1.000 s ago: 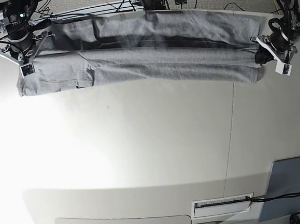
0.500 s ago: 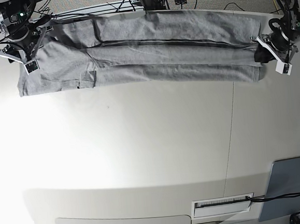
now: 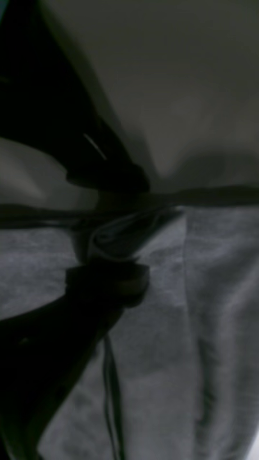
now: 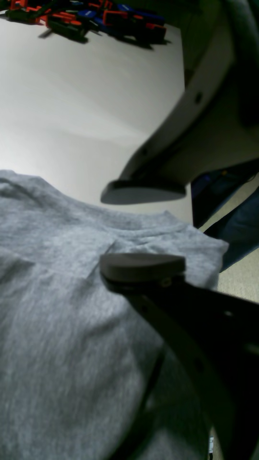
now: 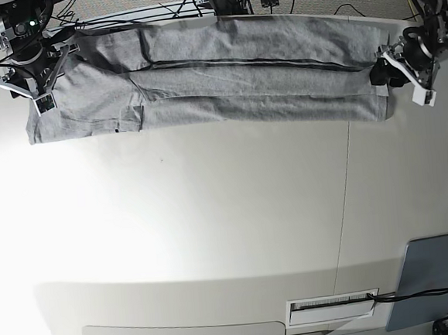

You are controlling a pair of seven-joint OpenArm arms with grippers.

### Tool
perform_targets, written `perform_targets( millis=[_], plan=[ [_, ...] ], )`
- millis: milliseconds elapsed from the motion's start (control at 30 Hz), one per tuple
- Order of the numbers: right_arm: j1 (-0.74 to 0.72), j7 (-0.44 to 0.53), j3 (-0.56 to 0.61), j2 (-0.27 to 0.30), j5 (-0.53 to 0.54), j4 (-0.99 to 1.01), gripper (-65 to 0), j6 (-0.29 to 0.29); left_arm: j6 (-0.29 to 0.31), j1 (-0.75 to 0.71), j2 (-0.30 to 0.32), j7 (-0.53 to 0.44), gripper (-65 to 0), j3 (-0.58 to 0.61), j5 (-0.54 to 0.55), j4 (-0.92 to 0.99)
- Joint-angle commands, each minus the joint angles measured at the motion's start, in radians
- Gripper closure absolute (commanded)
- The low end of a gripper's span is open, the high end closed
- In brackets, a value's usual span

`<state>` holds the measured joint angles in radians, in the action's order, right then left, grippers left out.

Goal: Fold the T-shirt properly
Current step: 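Open both grippers and release the folded strip, then grasp the end of the folded strip with the left gripper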

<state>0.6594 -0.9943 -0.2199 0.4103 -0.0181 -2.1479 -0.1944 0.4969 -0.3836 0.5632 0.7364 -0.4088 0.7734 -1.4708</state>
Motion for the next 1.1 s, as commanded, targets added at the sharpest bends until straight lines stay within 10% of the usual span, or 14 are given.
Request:
perform_targets(
  millis=[0, 133, 367, 867, 1067],
  plan=[
    [0.002, 0.011, -0.009, 0.014, -0.009, -0.018, -22.8, 0.009, 0.019, 0.001, 0.021, 0.018, -32.4, -0.007, 0.017, 0.013],
    [0.002, 0.025, -0.009, 0.014, -0.009, -0.018, -22.8, 0.009, 0.098, 0.001, 0.021, 0.095, -28.6, -0.007, 0.142, 0.064],
    [0.002, 0.073, -0.009, 0.014, -0.009, -0.018, -22.8, 0.009, 0.127, 0.004, 0.021, 0.139, 0.0, -0.007, 0.225, 0.066],
    [-0.009, 0.127, -0.009, 0.014, 0.003, -0.018, -22.8, 0.009, -0.06, 0.085, 0.022, 0.003, 0.0, -0.21, -0.232, 0.004],
    [-0.032, 0.128, -0.009, 0.014, 0.003, -0.018, -22.8, 0.009, -0.025, 0.077, 0.02, 0.184, 0.0, -0.24, -0.112, -0.1]
  ],
)
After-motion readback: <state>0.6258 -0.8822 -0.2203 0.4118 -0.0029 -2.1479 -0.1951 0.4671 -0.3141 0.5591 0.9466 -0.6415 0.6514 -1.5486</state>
